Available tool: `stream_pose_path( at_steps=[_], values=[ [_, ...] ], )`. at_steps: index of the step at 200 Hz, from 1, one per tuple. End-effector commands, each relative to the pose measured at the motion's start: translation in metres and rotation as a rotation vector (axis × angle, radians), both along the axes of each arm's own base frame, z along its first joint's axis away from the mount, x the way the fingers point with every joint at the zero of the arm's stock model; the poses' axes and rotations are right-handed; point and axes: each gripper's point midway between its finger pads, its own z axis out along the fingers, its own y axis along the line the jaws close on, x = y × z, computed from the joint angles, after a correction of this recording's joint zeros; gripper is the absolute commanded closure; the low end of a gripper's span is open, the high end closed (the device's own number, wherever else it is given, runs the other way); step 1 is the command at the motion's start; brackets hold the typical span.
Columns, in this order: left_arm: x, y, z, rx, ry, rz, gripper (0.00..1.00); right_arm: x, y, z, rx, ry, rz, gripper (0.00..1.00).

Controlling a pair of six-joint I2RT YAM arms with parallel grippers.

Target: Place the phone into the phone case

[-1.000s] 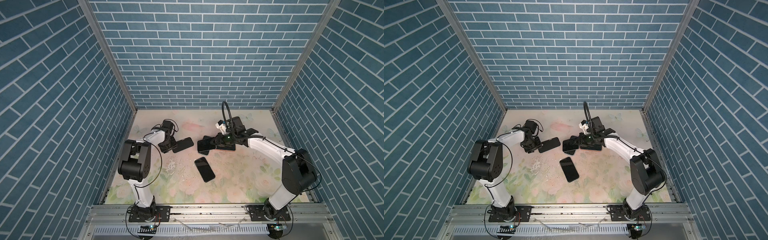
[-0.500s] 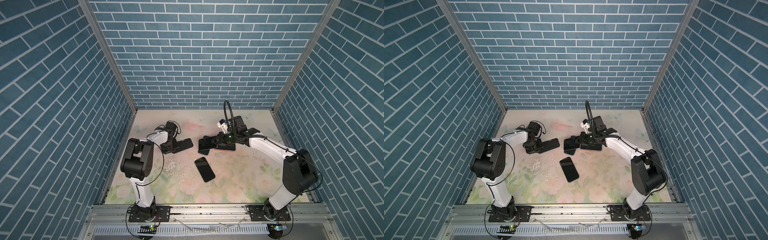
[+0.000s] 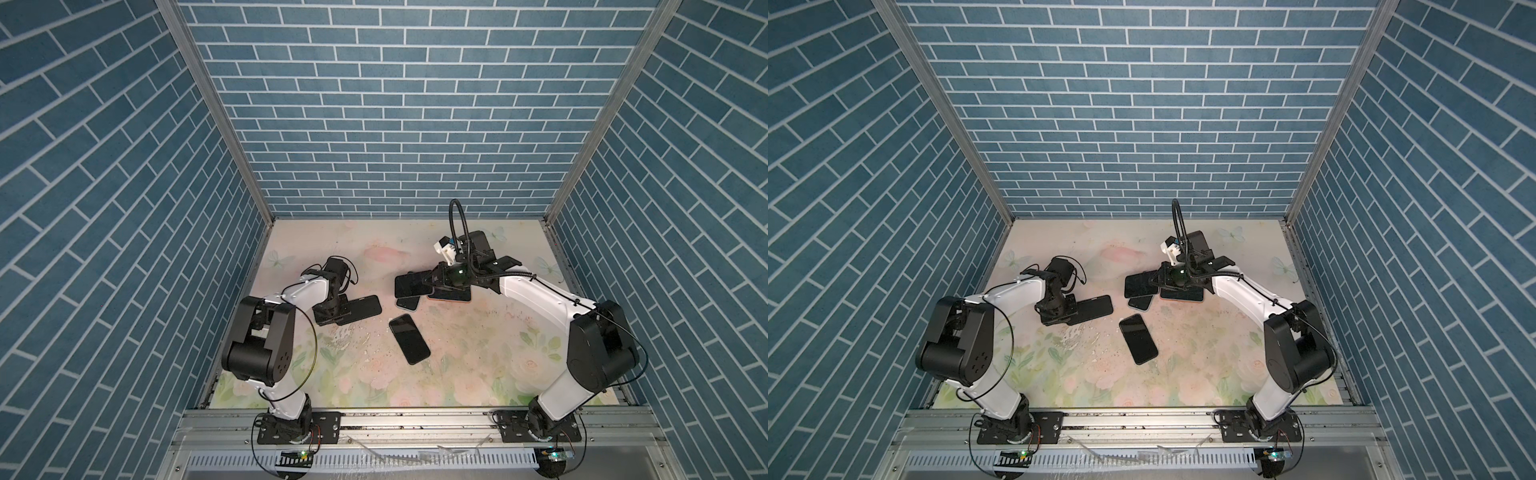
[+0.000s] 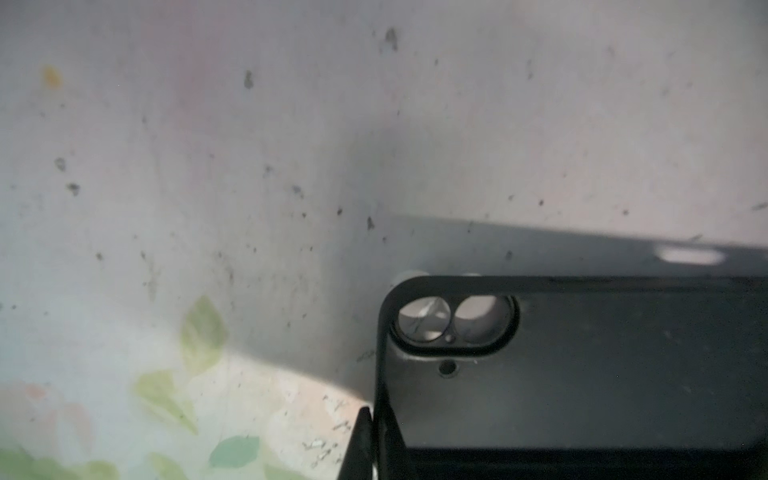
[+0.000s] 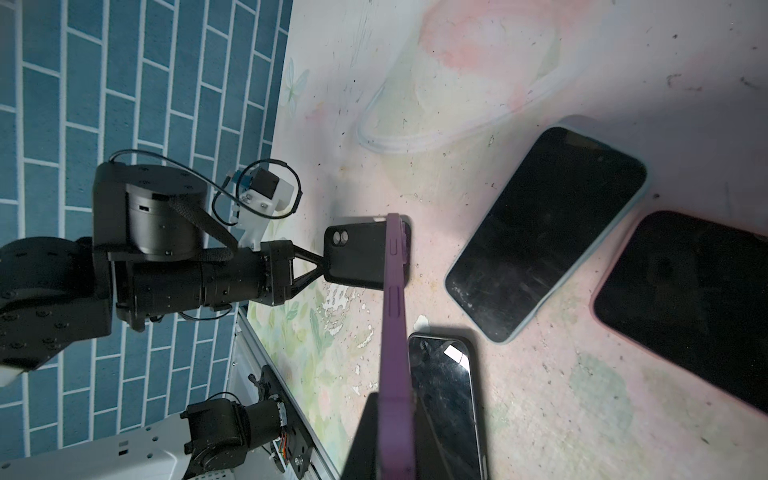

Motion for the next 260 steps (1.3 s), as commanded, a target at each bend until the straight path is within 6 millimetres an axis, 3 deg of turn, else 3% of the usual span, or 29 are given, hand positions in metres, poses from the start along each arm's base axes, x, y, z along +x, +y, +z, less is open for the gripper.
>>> stream_pose_path(
  at_steps=[1, 45, 65, 100, 123, 142, 180, 215, 220, 260],
  values=[
    [-0.016, -0.004, 0.001, -0.022, 0.025, -0.010, 0.87, -0.005, 0.013, 0.015, 0.077, -0.006, 0.035, 1.00],
    [-0.008, -0.008, 0.018, -0.068, -0.056, 0.019, 0.56, -0.025, 0.046, 0.004, 0.087, 0.062, 0.144, 1.00],
    [0.002, -0.007, 0.046, -0.109, -0.162, 0.047, 0.44, -0.033, 0.061, -0.001, 0.092, 0.089, 0.197, 1.00],
    [0.008, 0.013, 0.099, -0.214, -0.387, 0.137, 0.19, -0.040, 0.089, -0.012, 0.077, 0.127, 0.279, 1.00],
    [0.010, 0.015, 0.115, -0.348, -0.469, 0.159, 0.07, -0.039, 0.106, -0.018, 0.080, 0.154, 0.311, 1.00],
    [0.010, 0.007, 0.108, -0.458, -0.449, 0.163, 0.01, -0.039, 0.121, -0.023, 0.083, 0.171, 0.336, 1.00],
    [0.006, 0.000, 0.080, -0.596, -0.425, 0.243, 0.00, -0.041, 0.146, -0.039, 0.078, 0.215, 0.373, 1.00],
    [0.007, -0.003, 0.065, -0.648, -0.430, 0.287, 0.00, -0.045, 0.164, -0.046, 0.087, 0.237, 0.399, 1.00],
    [0.007, -0.003, 0.063, -0.650, -0.429, 0.293, 0.00, -0.044, 0.166, -0.062, 0.071, 0.265, 0.397, 1.00],
    [0.007, -0.003, 0.045, -0.656, -0.416, 0.328, 0.01, -0.045, 0.172, -0.083, 0.060, 0.301, 0.387, 1.00]
  ],
)
